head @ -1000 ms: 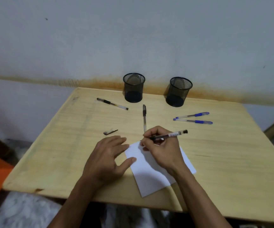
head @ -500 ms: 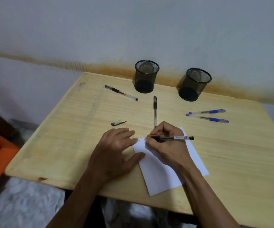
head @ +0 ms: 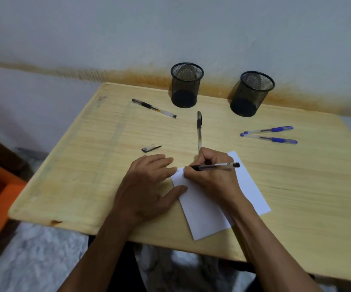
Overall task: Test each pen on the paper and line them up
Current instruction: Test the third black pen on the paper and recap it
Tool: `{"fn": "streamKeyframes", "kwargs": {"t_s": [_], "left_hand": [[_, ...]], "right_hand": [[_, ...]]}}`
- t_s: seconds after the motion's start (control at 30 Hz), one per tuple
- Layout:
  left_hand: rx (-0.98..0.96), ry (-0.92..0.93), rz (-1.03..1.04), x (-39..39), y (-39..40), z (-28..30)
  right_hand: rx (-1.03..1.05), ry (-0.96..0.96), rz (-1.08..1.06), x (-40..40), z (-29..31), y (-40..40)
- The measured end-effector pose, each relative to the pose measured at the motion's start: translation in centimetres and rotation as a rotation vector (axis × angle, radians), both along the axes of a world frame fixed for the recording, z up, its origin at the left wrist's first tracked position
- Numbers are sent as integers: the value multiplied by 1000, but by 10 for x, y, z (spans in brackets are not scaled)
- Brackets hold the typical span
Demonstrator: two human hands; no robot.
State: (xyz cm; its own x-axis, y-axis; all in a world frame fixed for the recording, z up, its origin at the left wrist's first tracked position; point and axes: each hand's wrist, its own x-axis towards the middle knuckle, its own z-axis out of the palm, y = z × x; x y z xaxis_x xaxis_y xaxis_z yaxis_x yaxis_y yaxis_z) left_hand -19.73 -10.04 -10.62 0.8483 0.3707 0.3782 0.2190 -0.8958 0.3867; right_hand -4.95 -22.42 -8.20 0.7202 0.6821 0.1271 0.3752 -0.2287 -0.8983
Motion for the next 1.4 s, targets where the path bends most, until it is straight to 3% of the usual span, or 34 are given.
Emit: {"fn": "streamKeyframes", "kwargs": {"t_s": [0.67, 0.8, 1.4], "left_hand": [[-43, -5, 14, 0, -1, 2], [-40, -9, 9, -1, -2, 2], [-64, -24, 15, -1, -1, 2]], "right_hand": [[-23, -69, -23, 0, 1, 1], [-1, 2, -46, 0, 1, -1], [-7, 0, -41, -1, 2, -2]]}}
